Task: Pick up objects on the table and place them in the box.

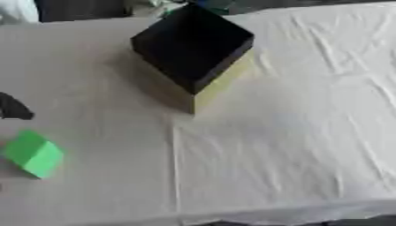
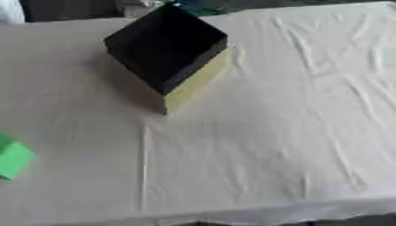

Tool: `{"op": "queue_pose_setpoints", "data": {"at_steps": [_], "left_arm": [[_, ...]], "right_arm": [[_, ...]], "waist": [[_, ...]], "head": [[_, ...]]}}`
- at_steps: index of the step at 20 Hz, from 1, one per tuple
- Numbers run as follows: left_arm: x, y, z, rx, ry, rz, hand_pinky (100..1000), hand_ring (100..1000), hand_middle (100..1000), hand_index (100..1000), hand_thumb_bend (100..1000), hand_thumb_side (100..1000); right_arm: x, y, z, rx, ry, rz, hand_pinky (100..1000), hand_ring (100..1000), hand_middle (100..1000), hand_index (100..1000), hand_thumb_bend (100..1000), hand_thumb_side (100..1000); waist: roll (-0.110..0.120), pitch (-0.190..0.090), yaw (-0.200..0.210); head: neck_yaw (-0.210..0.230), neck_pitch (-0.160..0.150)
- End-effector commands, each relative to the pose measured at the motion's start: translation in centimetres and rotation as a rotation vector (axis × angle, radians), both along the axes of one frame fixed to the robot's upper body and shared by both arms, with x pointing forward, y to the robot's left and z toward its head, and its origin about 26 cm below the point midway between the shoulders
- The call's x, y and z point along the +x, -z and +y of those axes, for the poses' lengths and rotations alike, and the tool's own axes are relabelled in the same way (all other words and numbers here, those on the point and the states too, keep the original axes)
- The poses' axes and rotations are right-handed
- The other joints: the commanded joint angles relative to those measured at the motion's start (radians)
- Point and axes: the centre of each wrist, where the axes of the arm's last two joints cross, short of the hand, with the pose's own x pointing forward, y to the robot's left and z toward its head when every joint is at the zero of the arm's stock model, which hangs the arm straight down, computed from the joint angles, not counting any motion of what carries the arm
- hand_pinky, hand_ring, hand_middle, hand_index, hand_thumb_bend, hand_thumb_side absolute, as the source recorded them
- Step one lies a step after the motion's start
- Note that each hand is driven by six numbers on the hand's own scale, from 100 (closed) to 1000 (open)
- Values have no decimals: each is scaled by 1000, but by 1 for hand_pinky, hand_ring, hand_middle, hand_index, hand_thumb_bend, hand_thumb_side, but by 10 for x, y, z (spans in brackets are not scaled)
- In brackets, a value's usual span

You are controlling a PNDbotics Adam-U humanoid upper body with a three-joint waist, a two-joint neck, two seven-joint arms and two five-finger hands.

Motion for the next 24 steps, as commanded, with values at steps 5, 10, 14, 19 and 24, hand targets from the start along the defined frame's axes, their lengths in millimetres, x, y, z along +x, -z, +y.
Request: {"op": "queue_pose_setpoints", "data": {"at_steps": [5, 10, 14, 19, 24], "left_arm": [[-2, -12, 8, 101, -33, -20, 799, 892, 849, 964, 510, 267], [-1, -4, 14, 138, -56, -20, 808, 897, 861, 976, 550, 286], [-1, -4, 19, 189, -77, -43, 823, 908, 877, 988, 571, 270], [1, 9, 23, 175, -53, -66, 783, 885, 861, 976, 483, 165], [6, 20, 33, 127, -62, -33, 780, 887, 865, 982, 487, 197]], "right_arm": [[-3, -9, -2, -24, 16, -23, 691, 751, 721, 802, 100, 1000], [-4, -9, -2, -20, 20, -20, 689, 749, 719, 802, 100, 1000], [-3, -9, -2, -17, 21, -19, 688, 747, 716, 800, 100, 1000], [-3, -8, -1, -9, 20, -17, 687, 745, 713, 799, 100, 1000], [-3, -8, 0, -1, 20, -15, 685, 743, 710, 798, 100, 1000]], "waist": [[3, -16, 2], [5, -15, 1], [6, -16, 2], [3, -13, -1], [1, -11, -7]], "head": [[-7, 7], [-8, 7], [-6, 7], [0, 7], [3, 7]]}}
